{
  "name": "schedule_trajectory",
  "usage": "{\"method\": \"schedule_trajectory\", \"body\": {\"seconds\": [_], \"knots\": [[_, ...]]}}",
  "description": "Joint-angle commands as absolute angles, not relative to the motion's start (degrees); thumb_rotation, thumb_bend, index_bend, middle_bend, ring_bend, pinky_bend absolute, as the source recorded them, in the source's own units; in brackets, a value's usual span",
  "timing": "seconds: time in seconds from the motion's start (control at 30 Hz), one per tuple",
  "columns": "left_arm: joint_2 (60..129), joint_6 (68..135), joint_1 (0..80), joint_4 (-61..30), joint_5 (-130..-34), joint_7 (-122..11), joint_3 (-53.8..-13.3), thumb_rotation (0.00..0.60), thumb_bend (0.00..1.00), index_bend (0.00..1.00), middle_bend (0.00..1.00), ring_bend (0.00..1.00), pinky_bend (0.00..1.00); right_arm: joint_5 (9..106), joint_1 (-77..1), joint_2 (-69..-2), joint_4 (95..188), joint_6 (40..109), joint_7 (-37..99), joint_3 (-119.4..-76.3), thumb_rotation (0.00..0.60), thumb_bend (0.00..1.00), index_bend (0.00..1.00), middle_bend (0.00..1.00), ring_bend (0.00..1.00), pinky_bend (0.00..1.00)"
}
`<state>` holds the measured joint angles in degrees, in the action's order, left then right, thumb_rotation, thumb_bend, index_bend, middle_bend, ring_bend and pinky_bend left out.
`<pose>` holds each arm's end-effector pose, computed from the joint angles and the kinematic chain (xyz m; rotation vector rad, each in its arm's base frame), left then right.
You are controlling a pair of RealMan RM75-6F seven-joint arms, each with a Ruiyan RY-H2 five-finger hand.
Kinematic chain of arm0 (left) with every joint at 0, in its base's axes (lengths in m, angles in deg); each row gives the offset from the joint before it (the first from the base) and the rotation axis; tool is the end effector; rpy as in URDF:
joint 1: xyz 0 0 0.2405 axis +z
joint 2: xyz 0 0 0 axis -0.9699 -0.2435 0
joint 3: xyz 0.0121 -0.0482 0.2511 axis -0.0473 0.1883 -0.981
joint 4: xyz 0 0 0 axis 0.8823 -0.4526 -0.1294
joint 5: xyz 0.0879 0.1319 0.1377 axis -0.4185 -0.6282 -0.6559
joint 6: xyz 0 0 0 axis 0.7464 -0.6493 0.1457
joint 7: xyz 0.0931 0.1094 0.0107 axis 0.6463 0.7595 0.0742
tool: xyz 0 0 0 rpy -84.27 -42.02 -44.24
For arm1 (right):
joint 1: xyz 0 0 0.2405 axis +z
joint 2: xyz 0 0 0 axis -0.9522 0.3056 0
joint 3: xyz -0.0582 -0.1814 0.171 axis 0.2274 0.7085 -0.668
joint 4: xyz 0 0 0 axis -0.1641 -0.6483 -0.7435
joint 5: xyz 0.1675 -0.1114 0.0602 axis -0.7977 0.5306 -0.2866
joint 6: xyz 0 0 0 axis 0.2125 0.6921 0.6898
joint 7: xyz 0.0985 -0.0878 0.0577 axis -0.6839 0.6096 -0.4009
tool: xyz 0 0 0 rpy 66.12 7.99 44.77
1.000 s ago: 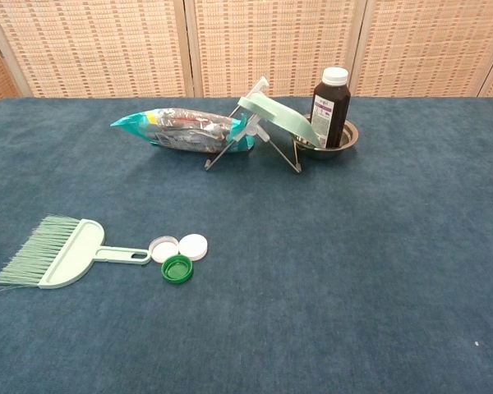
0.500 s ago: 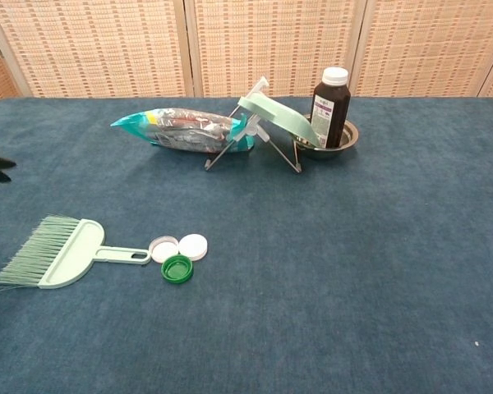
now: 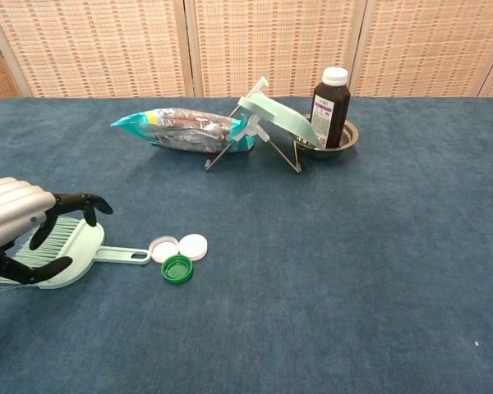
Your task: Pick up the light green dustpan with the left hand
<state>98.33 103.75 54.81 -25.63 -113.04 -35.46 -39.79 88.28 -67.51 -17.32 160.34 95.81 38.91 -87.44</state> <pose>-0.2275 0.2392 -0.0058 -1.9318 -0.6901 -0.8699 -0.2942 -0.1674 0.1380 1.5412 -0.8198 0.8847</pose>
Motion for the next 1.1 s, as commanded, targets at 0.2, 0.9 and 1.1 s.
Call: {"method": "schedule_trajectory", "body": {"seconds": [0.2, 0.9, 1.1], "knots": [[102.65, 101.81, 52.51, -21.62, -110.75, -31.95, -39.12, 0.6, 0.38, 0.27, 0.29, 0.65, 0.79, 88.0, -67.63, -16.84, 160.76, 95.69, 38.65, -87.43, 0.6, 0.19, 0.0, 0.0, 0.0, 0.0], [109.15, 101.61, 49.59, -13.29, -109.61, -26.37, -39.85, 0.6, 0.37, 0.35, 0.38, 0.65, 0.8, 87.81, -67.95, -15.62, 161.76, 95.71, 37.87, -87.41, 0.6, 0.19, 0.0, 0.0, 0.0, 0.0], [109.89, 102.25, 49.35, -11.69, -109.69, -25.28, -40.29, 0.6, 0.37, 0.41, 0.4, 0.65, 0.8, 87.91, -68.03, -15.39, 161.96, 95.77, 37.63, -87.36, 0.6, 0.19, 0.0, 0.0, 0.0, 0.0]]}}
